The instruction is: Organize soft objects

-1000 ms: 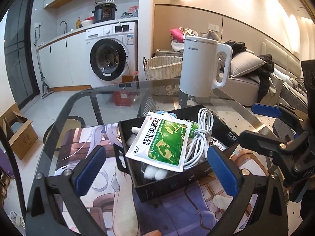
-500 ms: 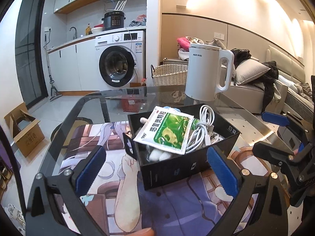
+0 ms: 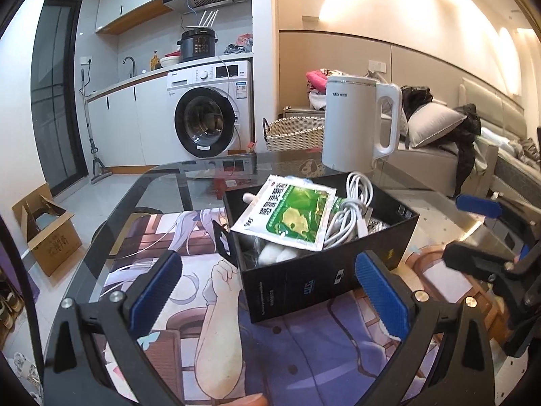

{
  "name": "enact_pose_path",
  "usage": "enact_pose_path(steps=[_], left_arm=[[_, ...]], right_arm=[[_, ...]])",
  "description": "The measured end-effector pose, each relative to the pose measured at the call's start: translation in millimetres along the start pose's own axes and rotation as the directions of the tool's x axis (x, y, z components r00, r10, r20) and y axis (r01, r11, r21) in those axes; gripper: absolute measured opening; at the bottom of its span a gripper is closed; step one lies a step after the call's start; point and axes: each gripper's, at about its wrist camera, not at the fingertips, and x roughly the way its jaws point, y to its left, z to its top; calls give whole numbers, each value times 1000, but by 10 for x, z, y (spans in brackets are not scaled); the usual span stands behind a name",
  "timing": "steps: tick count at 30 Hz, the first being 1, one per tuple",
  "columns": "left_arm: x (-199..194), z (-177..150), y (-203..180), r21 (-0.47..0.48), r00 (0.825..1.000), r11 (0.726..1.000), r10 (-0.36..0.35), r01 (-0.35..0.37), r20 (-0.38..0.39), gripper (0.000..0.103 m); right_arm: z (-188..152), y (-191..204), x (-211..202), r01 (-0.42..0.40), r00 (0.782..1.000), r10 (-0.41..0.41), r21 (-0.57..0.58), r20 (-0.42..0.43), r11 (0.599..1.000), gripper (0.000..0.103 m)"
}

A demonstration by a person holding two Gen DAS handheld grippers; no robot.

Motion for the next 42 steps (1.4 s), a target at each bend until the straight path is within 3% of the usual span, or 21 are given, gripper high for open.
enact_pose_path(steps=[17, 42], left_arm=[[-39, -19, 117, -65, 1000, 998, -8, 10, 21, 103], [-55, -24, 104, -54, 999, 999, 1, 1, 38, 103]], right_arm=[[-30, 100, -13, 38, 999, -38, -47, 8, 998, 103], [-26, 93, 22, 43, 999, -43, -51, -2, 998, 103]])
